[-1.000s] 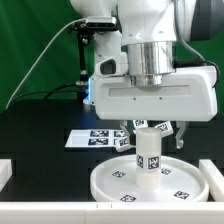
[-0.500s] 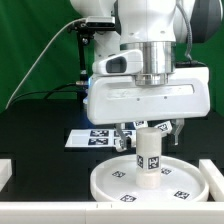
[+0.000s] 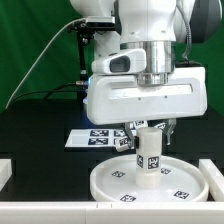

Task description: Assemble round table

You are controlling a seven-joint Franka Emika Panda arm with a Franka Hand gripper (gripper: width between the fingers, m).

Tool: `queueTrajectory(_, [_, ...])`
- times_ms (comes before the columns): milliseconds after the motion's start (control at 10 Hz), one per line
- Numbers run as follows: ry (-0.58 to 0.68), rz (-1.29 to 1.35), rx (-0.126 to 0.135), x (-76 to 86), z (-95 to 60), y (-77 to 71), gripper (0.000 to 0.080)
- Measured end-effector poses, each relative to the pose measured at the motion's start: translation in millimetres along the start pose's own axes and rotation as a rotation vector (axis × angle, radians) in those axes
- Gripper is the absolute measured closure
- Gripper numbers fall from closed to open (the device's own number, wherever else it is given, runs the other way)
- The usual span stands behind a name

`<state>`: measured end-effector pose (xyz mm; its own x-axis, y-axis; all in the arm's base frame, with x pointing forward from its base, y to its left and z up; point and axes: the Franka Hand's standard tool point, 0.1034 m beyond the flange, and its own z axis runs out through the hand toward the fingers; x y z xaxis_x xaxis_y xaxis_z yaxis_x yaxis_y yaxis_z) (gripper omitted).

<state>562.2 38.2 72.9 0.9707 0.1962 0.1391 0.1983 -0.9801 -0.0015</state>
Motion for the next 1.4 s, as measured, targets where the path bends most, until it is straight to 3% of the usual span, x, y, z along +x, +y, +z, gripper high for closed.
queueTrajectory(200, [0.0,0.136,0.0,-0.1,0.2,0.1,0.0396])
queueTrajectory(600, [0.022,0.735,-0.021,-0.6,1.2,0.8,0.0396])
queueTrajectory(900, [-0.003,1.341,0.008,-3.0,2.5,-2.3,0.0395])
queueTrajectory(1200, [-0.007,1.453,0.017,-3.5,2.6,-2.5,0.0394])
queueTrajectory(1400, [-0.017,1.267,0.005,-5.2,4.0,-7.3,0.0203])
